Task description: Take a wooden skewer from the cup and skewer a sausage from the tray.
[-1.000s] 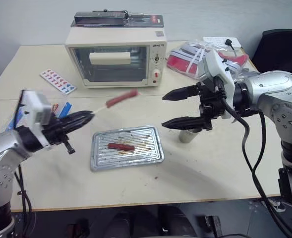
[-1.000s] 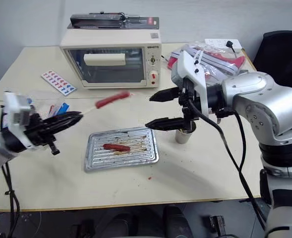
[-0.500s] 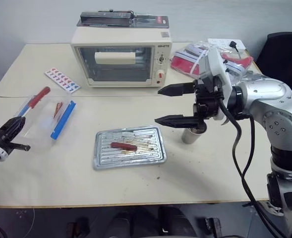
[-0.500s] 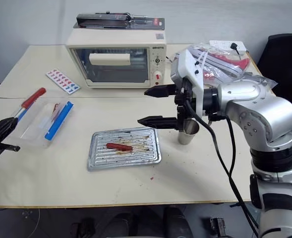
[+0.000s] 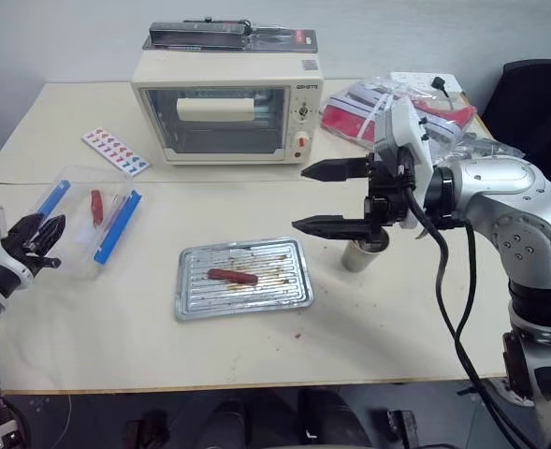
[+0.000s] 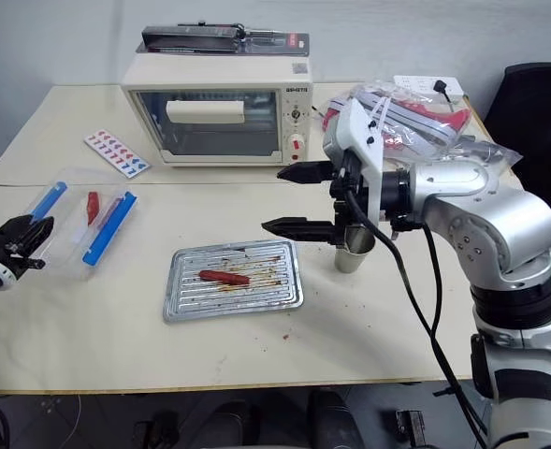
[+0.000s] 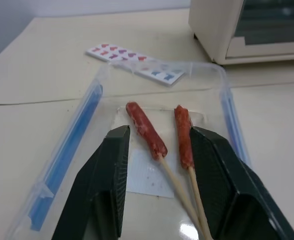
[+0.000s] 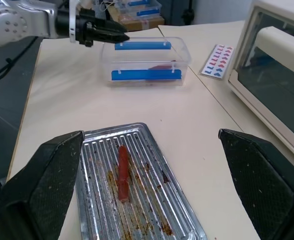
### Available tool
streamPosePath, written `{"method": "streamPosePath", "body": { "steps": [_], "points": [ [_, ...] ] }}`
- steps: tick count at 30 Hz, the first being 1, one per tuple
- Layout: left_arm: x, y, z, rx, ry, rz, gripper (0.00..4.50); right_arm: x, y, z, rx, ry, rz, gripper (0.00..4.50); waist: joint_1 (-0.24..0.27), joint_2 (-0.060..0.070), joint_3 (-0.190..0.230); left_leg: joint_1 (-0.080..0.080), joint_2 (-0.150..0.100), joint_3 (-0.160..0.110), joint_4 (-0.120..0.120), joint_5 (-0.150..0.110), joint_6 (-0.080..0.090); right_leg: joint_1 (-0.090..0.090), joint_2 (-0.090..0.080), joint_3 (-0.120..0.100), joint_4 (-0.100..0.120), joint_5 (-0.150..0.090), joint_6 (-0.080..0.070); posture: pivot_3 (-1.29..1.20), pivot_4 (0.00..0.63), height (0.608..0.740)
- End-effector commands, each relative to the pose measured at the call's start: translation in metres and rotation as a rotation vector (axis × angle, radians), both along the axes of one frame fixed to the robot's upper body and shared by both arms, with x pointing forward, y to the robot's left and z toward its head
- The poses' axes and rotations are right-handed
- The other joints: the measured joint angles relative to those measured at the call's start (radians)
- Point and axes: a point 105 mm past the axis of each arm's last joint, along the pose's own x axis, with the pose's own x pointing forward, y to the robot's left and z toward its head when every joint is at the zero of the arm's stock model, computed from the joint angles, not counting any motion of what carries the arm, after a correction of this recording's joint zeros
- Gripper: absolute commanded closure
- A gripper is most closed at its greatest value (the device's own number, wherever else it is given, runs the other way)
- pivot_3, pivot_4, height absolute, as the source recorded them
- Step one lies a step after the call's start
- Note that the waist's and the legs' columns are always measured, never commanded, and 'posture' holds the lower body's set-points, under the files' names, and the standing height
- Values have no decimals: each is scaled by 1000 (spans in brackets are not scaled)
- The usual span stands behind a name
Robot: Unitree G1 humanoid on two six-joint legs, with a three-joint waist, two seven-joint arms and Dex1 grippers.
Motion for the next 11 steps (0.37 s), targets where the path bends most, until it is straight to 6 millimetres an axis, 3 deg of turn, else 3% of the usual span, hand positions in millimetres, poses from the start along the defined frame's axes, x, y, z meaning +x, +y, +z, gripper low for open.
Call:
{"method": "streamPosePath", "body": {
  "steps": [1, 6, 11],
  "points": [
    [-44, -10, 38, 39, -74, -88, 2545, -5, -10, 12, 17, -53, -13, 0, -5, 0, 0, 0, 0, 0, 0, 0, 0, 0, 0, 0, 0, 0, 0, 0, 150, 740],
    [-96, -11, 41, 97, 9, -77, 2545, -9, -22, 9, -6, -17, -11, 0, -15, 0, 0, 0, 0, 0, -3, 0, 0, 0, 0, 0, -3, 0, 0, 0, 150, 740],
    [-119, 6, 41, 84, 40, -11, 2545, -12, -25, 8, -18, -3, -2, 0, -14, 0, 0, 4, 0, 0, -3, 0, 0, 3, 0, 0, -3, 0, 0, 0, 150, 740]
  ]
}}
